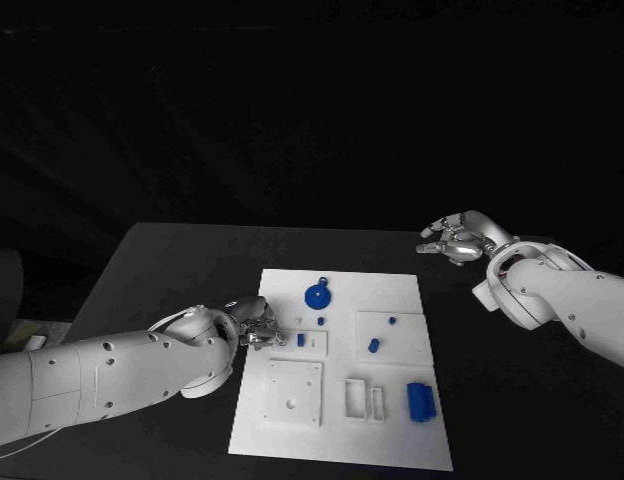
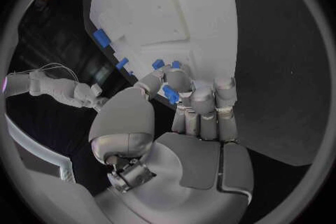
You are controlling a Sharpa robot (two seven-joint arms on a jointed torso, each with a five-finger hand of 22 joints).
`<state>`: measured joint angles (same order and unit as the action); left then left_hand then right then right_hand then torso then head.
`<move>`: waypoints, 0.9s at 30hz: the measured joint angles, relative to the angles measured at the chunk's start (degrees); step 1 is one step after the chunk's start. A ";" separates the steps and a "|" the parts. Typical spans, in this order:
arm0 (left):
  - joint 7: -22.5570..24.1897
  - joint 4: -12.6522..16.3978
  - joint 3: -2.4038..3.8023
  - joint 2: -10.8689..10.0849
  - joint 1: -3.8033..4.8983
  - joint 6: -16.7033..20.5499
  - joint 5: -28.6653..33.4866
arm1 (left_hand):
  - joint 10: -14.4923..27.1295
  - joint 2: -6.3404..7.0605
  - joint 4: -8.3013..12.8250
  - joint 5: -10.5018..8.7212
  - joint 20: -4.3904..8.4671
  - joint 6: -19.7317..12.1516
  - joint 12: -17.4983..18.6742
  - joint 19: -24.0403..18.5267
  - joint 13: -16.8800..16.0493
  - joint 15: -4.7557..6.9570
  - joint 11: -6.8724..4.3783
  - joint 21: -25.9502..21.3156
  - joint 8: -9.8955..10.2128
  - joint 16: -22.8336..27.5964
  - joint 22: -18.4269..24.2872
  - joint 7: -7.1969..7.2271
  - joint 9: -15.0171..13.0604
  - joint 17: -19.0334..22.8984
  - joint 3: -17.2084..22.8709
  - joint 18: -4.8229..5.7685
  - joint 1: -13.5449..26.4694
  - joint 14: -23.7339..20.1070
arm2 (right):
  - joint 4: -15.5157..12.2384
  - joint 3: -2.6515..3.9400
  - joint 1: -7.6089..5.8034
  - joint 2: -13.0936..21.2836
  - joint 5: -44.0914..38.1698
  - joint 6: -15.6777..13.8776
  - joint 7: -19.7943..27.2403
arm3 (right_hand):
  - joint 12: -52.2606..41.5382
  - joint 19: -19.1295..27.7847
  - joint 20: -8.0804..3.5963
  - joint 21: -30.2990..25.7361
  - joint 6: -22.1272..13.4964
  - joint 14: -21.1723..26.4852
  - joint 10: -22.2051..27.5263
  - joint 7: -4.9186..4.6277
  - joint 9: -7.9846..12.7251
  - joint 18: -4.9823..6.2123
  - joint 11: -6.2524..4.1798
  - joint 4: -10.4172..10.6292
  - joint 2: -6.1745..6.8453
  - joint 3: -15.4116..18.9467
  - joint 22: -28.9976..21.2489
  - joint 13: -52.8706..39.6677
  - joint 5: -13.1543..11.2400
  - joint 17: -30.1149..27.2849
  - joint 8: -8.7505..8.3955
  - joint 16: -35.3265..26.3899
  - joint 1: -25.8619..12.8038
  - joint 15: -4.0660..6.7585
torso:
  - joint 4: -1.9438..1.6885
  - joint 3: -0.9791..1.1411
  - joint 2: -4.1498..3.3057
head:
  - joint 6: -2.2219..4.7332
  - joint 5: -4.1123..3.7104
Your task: Assemble the parts on the task board
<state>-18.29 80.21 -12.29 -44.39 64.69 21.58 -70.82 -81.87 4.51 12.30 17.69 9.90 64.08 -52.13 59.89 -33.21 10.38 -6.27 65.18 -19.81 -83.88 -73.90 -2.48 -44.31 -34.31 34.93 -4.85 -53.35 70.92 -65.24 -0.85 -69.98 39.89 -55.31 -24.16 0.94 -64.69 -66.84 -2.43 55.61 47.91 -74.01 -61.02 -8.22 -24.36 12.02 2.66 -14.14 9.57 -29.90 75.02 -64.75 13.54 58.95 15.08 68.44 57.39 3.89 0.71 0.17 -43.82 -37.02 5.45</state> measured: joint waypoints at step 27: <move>-3.08 -1.54 1.17 1.50 1.17 -6.67 2.39 | 0.10 -0.94 0.64 0.75 0.00 0.07 -0.45 0.00 -0.11 0.02 -0.10 0.26 0.02 -0.43 -0.23 0.07 -0.37 -0.18 -0.01 -0.44 0.73 0.00 | 0.10 0.00 0.06 -0.16 0.00 0.06 -0.02 | 0.00 0.01 0.02 0.00 -0.02 0.00 0.00 0.01 0.04 0.00 0.00 0.00 0.00 0.00 0.00 0.00 0.23 0.04 0.00 0.00 0.00 0.00 | -0.01 -0.01 0.02 | -0.14 -0.18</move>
<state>-21.37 78.67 -11.12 -42.89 65.86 14.91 -68.43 -81.77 3.57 12.94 18.44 9.90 64.14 -52.58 59.88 -33.32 10.40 -6.37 65.44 -19.79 -84.31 -74.13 -2.41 -44.68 -34.49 34.92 -5.29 -52.63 70.92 -65.13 -0.85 -69.92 39.73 -55.31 -24.10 0.93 -64.69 -66.83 -2.42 55.61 47.89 -74.01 -61.02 -8.21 -24.32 12.02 2.66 -14.14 9.57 -29.90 75.02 -64.76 13.76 59.00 15.08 68.44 57.39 3.89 0.70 0.16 -43.80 -37.16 5.28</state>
